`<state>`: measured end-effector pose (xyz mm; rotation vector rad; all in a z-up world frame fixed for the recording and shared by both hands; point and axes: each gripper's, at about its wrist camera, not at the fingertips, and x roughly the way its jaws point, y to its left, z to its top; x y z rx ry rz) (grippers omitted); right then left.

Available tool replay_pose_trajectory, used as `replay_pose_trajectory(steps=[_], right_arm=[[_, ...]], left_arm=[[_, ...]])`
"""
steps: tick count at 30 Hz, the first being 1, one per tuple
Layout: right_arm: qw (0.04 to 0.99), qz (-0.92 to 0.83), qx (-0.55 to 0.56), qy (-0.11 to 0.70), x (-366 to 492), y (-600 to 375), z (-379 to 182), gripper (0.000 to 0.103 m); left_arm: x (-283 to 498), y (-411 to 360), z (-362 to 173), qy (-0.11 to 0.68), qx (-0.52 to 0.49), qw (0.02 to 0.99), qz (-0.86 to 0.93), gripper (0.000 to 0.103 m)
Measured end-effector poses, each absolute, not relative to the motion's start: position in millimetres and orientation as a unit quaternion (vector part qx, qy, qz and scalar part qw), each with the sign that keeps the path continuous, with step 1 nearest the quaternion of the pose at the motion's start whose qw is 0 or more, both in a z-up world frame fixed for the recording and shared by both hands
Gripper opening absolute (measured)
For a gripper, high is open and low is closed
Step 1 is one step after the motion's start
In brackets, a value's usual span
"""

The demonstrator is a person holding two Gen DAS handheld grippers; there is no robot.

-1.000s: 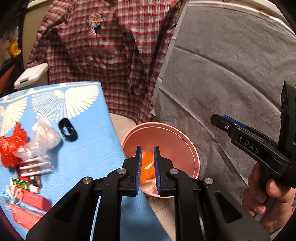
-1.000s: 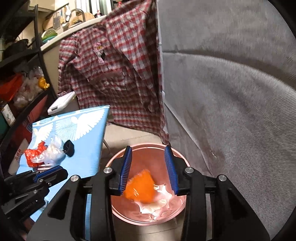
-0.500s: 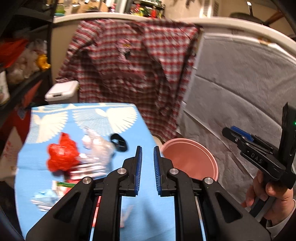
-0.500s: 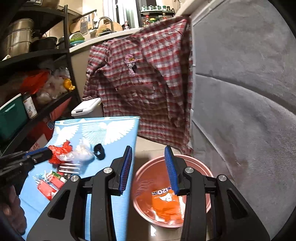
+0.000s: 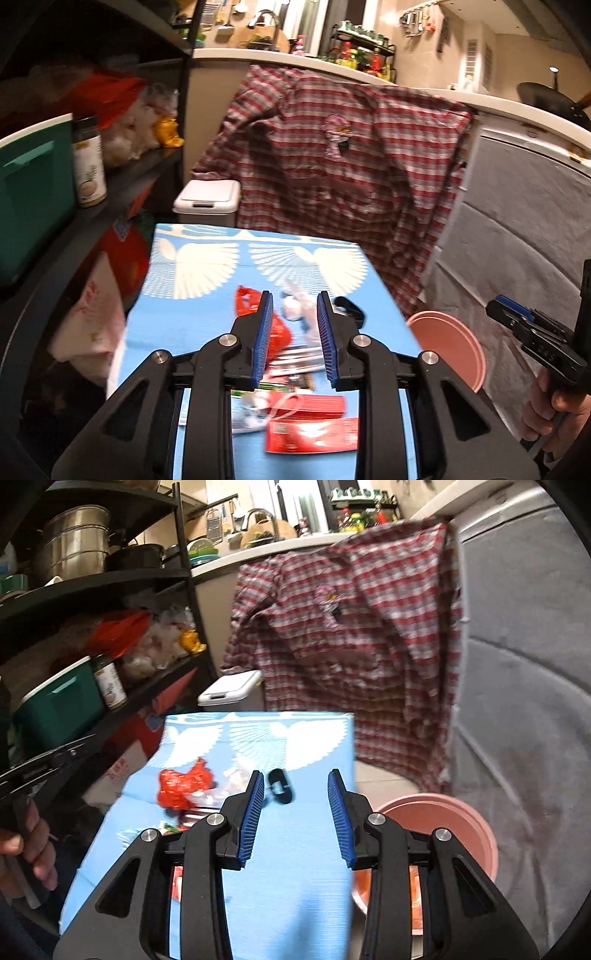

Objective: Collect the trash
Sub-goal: 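Move both open tools back over the table, then grasp the red plastic bag with the left tool while the right tool grasps the clear plastic bag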

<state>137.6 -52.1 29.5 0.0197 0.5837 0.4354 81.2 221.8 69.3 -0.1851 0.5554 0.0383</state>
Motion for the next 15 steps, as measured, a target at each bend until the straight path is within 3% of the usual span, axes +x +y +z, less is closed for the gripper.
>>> replay_pose_trajectory(steps=[7,15], right_arm=[[0.918,0.247,0.010,0.311,154,-16,8,0.025],[0.900,0.276,-0.004,0.337,182,26,-16,0.024]], left_arm=[[93,247,53,0.297,-0.101,0.949,0.019,0.025],[116,261,22,0.327,-0.093,0.940,0.020,0.025]])
